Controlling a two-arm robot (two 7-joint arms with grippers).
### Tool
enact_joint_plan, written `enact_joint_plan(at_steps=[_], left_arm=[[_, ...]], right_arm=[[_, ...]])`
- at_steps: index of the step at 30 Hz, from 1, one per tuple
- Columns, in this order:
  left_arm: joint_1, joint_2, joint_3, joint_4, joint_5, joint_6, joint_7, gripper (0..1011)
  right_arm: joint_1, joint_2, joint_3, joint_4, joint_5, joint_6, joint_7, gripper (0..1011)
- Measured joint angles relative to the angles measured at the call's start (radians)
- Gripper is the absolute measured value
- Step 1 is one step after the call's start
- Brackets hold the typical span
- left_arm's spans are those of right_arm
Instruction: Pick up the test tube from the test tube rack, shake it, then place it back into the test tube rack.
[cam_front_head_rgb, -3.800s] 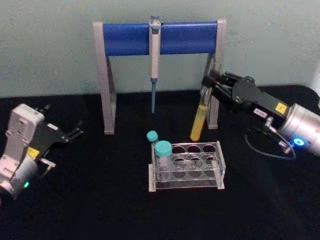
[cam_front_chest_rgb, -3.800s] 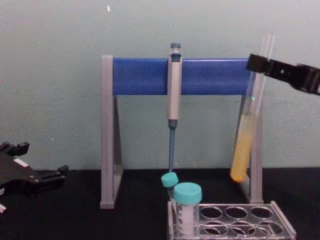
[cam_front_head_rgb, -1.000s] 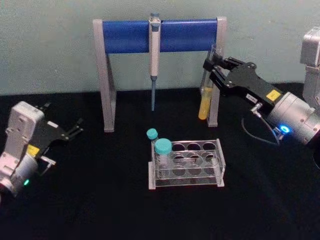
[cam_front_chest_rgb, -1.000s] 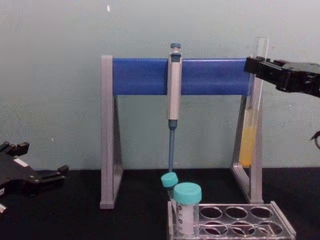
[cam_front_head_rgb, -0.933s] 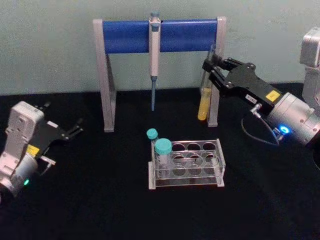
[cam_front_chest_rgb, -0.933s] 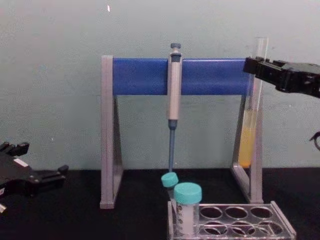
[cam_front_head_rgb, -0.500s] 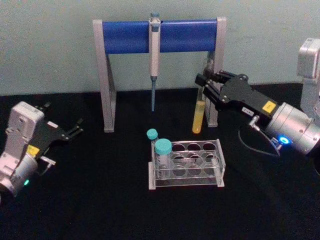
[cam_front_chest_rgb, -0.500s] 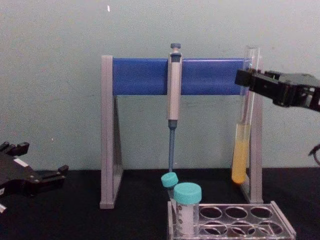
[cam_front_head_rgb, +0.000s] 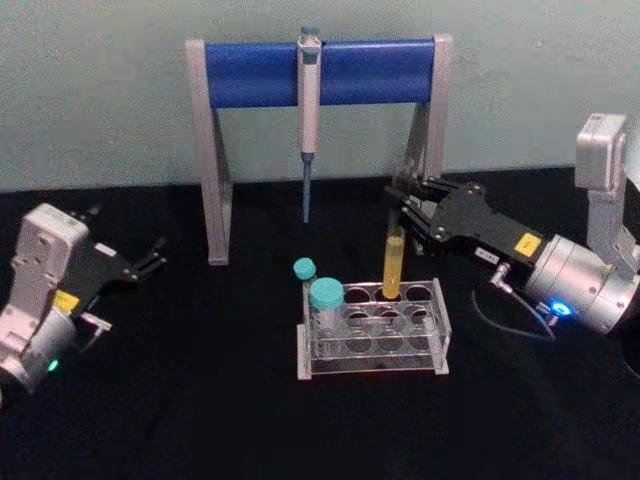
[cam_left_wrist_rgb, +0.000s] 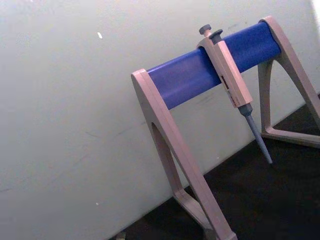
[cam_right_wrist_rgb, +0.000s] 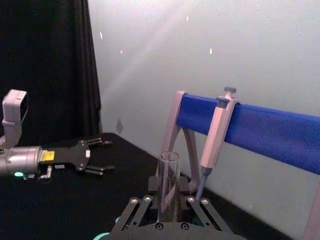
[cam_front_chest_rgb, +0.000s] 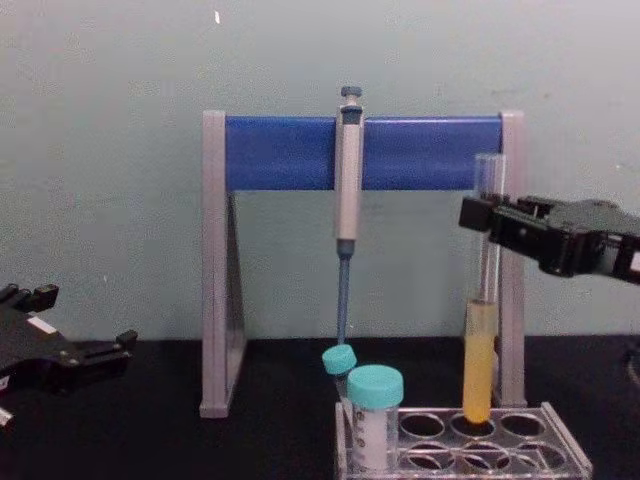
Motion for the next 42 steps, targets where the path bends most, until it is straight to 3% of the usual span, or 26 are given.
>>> enact_joint_plan(at_steps=[21,42], left_arm=[[0.0,0.0,0.0,0.0,0.0,0.0,0.0,1001],[0.0,0.0,0.0,0.0,0.0,0.0,0.0,1001]], right_arm=[[0.033,-0.032,-0.039,0.096,-0.044,0.007,0.0,232],[0.035,-0.032,-0.054,0.114,-0.058,0.028,0.009,232]])
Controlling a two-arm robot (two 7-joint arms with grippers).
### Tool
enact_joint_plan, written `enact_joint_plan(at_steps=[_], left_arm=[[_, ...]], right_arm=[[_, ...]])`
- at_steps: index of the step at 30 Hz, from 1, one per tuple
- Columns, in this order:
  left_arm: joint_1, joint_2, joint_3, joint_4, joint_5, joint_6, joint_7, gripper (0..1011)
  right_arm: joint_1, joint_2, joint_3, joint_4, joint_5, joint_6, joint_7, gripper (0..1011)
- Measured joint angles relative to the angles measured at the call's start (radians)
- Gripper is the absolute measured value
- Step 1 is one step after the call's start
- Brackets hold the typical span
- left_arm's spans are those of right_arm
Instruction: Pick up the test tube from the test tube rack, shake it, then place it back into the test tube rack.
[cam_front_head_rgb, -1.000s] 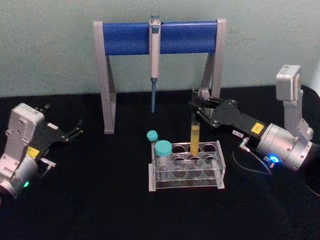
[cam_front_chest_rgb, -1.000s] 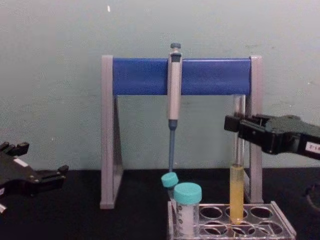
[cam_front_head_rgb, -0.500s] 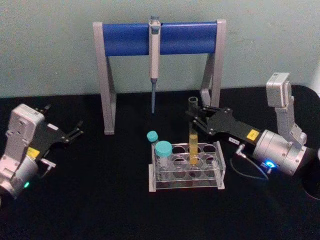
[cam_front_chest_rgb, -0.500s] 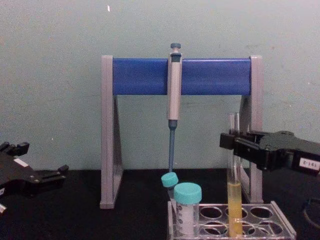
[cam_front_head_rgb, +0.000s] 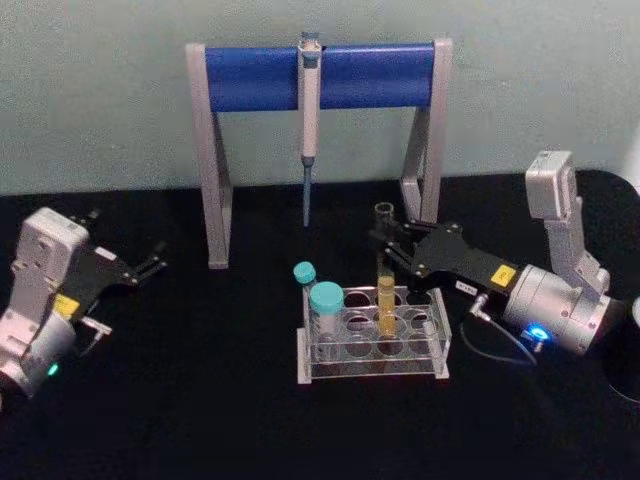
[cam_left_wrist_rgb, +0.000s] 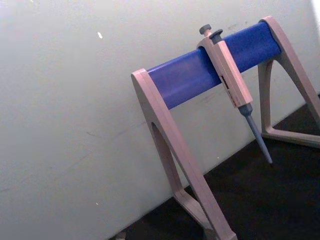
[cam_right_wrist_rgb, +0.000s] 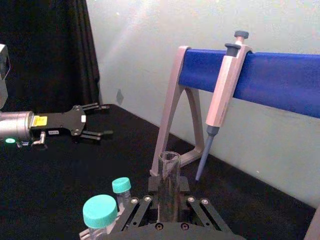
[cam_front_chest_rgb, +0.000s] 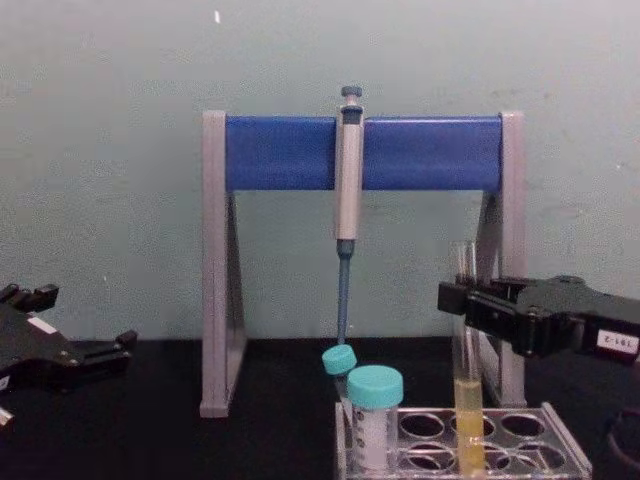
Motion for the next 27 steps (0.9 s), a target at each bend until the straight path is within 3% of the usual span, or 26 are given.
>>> enact_joint_plan(at_steps=[27], left_arm=[[0.0,0.0,0.0,0.0,0.0,0.0,0.0,1001]], right_arm=[[0.002,0.007,-0.01,-0.003,-0.012,0.019,-0.001,232]])
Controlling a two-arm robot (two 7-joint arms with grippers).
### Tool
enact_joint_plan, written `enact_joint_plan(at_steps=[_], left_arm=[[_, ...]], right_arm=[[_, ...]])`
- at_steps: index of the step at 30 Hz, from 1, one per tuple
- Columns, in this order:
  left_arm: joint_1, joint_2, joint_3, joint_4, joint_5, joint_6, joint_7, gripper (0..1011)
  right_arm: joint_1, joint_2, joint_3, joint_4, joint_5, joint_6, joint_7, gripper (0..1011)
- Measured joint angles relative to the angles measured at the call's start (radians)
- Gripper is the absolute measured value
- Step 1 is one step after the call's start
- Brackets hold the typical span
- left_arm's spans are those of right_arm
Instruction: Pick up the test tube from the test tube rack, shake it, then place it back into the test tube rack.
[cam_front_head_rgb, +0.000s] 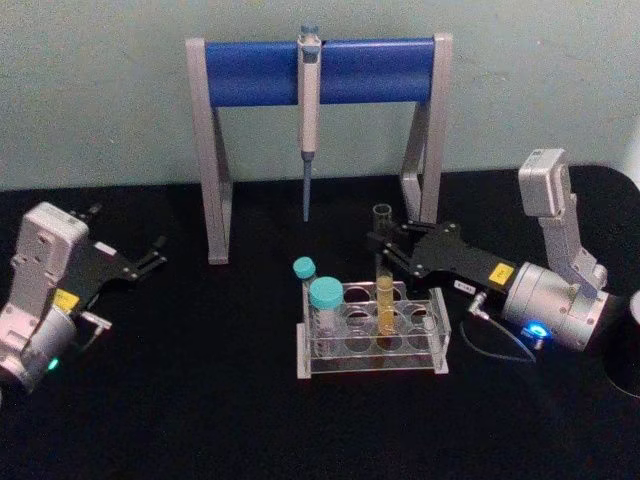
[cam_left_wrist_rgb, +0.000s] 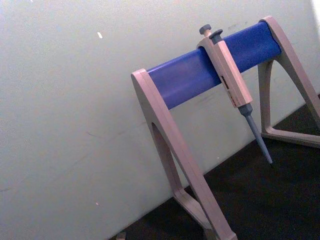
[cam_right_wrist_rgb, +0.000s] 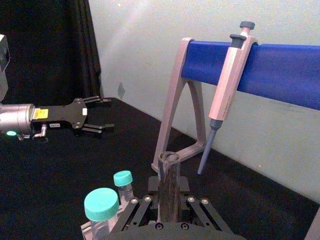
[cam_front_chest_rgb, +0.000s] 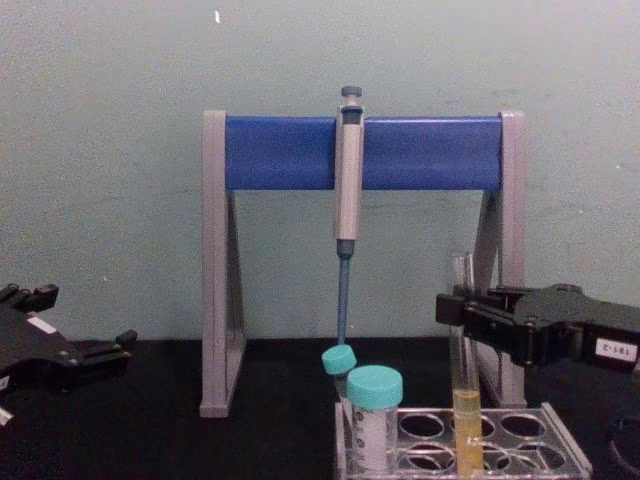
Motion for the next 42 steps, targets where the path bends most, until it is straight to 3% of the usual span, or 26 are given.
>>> enact_joint_plan(at_steps=[29,42], left_arm=[[0.0,0.0,0.0,0.0,0.0,0.0,0.0,1001],[0.0,0.0,0.0,0.0,0.0,0.0,0.0,1001]], right_arm=[[0.0,0.0,-0.001,-0.001,-0.003,-0.001,-0.002,239],[0.001,0.0,-0.001,-0.001,-0.002,-0.001,-0.001,669]])
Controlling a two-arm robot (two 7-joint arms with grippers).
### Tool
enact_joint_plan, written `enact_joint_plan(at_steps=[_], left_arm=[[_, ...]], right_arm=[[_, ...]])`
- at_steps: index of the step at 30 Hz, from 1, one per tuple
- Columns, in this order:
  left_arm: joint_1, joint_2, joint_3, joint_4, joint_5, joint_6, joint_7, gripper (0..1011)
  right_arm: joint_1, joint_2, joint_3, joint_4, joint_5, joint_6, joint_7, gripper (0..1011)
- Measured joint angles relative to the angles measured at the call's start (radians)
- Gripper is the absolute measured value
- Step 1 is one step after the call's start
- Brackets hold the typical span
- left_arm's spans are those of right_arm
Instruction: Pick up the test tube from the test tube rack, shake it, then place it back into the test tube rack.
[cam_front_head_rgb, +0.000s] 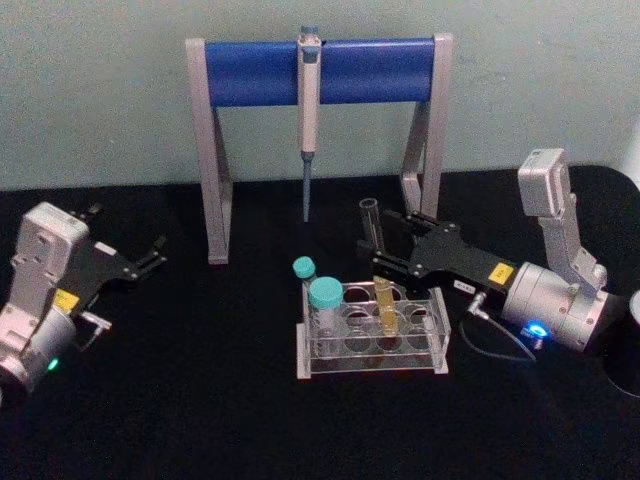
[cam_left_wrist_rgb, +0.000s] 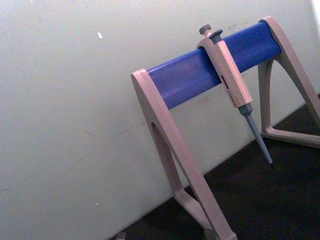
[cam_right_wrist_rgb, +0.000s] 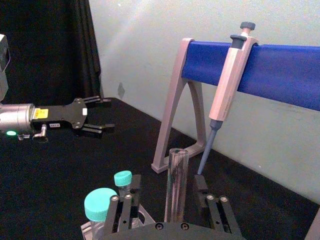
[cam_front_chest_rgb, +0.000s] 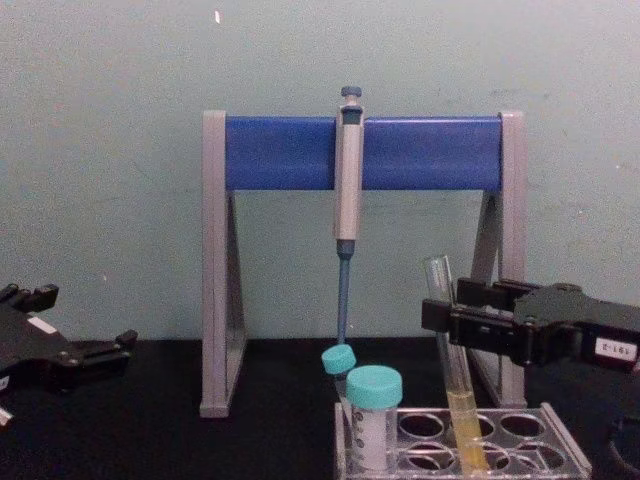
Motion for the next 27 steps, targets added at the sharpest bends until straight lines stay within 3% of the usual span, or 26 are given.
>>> enact_joint_plan(at_steps=[12,23,27], left_arm=[[0.0,0.0,0.0,0.0,0.0,0.0,0.0,1001],[0.0,0.0,0.0,0.0,0.0,0.0,0.0,1001],[0.0,0.0,0.0,0.0,0.0,0.0,0.0,1001]], right_arm=[[0.0,0.0,0.0,0.0,0.0,0.0,0.0,1000],[0.0,0.0,0.0,0.0,0.0,0.0,0.0,1000],[-0.013,0.002,0.011,-0.012,0.006,-0.036,0.005,1000]])
